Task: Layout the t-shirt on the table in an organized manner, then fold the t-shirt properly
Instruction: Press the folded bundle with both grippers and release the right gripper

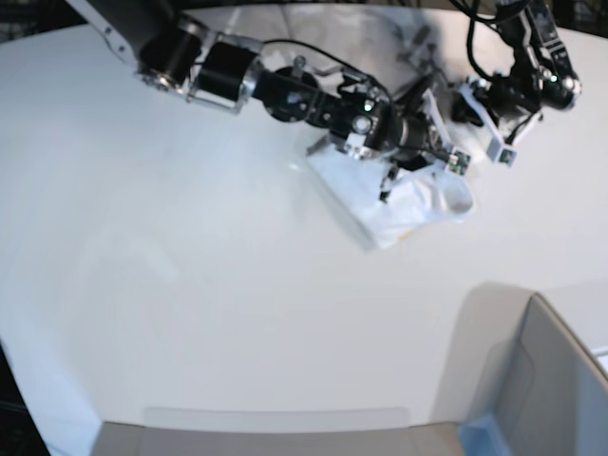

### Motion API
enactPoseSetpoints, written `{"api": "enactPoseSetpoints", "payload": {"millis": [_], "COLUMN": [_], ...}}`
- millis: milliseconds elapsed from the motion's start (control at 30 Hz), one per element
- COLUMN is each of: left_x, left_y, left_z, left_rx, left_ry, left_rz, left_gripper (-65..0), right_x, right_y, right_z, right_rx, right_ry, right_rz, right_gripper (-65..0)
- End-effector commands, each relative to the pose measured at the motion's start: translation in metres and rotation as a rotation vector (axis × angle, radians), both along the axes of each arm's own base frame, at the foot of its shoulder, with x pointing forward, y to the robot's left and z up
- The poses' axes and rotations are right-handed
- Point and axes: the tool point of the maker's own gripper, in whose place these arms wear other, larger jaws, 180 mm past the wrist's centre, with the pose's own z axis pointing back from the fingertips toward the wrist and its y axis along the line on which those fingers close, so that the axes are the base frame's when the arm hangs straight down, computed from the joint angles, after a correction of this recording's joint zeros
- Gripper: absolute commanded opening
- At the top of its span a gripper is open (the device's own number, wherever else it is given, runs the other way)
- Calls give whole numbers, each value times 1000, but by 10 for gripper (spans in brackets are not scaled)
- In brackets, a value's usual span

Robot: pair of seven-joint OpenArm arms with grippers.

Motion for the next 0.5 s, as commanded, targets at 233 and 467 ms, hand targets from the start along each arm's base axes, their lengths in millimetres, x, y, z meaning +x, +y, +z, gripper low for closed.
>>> {"api": "enactPoseSetpoints", "payload": {"millis": [233,467], "left_x": [3,0], "left_y": [3,13], "left_z": [5,6], "left_rx": [10,19], "left_ry": [-11,-14], "left_rz": [-1,34], "left_gripper": [-457,-457], "right_x": [3,-11], "right_y": [13,28], "right_z": [20,56], "right_rx": [57,158], "right_ry": [-37,-69], "right_rz": [20,65], "right_gripper": [-353,-352]}}
